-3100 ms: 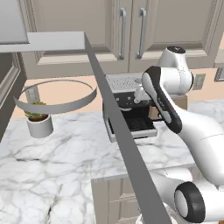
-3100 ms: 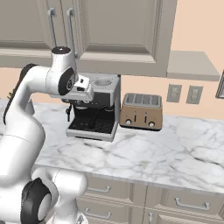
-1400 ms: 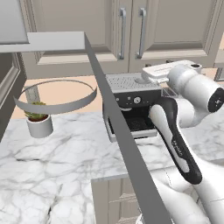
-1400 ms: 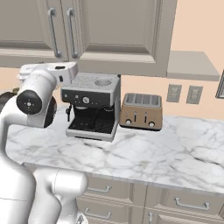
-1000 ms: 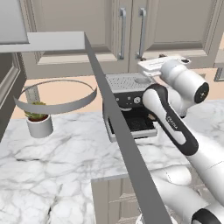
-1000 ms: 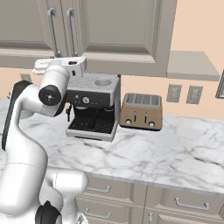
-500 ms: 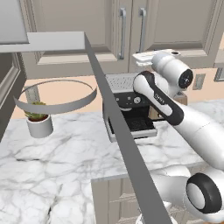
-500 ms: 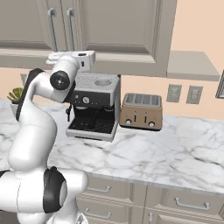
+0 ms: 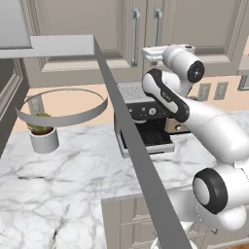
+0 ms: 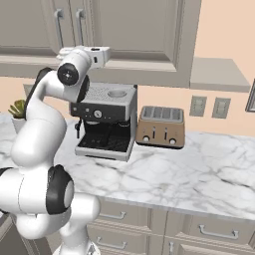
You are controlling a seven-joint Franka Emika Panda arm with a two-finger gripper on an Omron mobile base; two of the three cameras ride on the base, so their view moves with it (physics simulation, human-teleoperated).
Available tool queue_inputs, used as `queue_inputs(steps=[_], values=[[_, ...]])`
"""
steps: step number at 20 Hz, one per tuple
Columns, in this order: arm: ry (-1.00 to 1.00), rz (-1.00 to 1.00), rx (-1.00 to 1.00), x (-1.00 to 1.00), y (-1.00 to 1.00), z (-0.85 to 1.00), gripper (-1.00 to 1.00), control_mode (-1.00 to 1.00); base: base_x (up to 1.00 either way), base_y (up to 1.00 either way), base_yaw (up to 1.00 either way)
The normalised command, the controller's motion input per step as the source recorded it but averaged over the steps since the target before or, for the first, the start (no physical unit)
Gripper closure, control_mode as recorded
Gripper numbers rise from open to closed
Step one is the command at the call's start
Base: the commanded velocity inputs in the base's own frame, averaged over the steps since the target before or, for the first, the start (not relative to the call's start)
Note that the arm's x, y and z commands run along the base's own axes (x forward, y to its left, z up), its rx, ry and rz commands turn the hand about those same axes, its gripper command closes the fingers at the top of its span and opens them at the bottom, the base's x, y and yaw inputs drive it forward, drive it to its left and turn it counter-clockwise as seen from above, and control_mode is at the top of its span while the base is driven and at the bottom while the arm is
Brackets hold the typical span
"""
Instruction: The dining table condiment station is running low on condiment bottle. Refill the condiment station by opening the cabinet and taking the condiment bottle from the cabinet and placing it on the dining table.
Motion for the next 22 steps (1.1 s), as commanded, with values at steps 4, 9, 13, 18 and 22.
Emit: queue_inputs(steps=[4,9,13,18,22], values=[[0.01,0.00,0.00,0.22,0.02,0.02,1.00,-1.00,0.00,0.00,0.00],[0.00,0.00,0.00,0.19,0.01,0.00,1.00,-1.00,0.00,0.00,0.00],[0.02,0.00,0.00,0.06,0.06,0.00,1.00,-1.00,0.00,0.00,0.00],[0.01,0.00,0.00,0.00,0.01,0.00,1.00,-1.00,0.00,0.00,0.00],[0.00,0.00,0.00,0.01,0.00,0.00,1.00,-1.00,0.00,0.00,0.00]])
